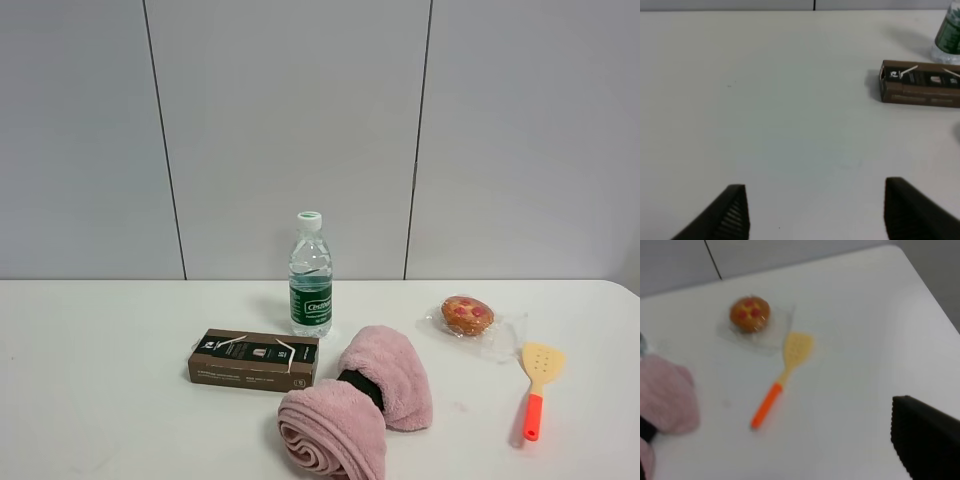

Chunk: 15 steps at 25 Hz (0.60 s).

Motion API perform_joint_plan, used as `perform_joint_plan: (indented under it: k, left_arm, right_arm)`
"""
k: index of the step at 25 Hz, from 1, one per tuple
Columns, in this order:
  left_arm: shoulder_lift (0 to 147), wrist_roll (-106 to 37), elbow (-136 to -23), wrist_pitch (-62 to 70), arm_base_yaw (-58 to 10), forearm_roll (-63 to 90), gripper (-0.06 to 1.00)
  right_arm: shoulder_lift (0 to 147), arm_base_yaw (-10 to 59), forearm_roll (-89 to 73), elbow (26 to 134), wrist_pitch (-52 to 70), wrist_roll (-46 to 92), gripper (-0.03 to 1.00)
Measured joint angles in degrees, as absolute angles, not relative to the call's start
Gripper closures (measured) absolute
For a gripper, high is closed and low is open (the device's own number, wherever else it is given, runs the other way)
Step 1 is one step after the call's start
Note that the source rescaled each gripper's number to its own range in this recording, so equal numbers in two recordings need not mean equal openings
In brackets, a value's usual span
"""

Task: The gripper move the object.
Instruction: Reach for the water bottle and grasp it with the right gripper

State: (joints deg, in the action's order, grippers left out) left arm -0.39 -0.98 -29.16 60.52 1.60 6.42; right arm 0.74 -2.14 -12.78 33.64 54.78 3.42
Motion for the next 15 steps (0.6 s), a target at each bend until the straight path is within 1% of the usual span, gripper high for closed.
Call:
perform_joint_plan:
  k: [2,5,12,15]
  left_arm:
    - [-0.4,-1.0,-29.2,60.5,1.6,6.4,-0.06]
    - [-0.4,-1.0,-29.2,60.5,1.6,6.4,-0.06]
    - [-0.4,-1.0,-29.2,60.5,1.6,6.4,-0.06]
    - [-0.4,-1.0,-29.2,60.5,1.6,6.4,-0.06]
  right_arm:
    - [4.2,-2.1,-16.1,37.1,54.0,5.3,-0.03]
    - [12.7,-2.1,-23.7,43.2,54.0,12.2,-0.02]
    - [34.7,-2.1,-49.6,58.8,51.9,34.9,-0.02]
    - [43.7,-2.1,-55.1,65.9,51.4,40.6,-0.02]
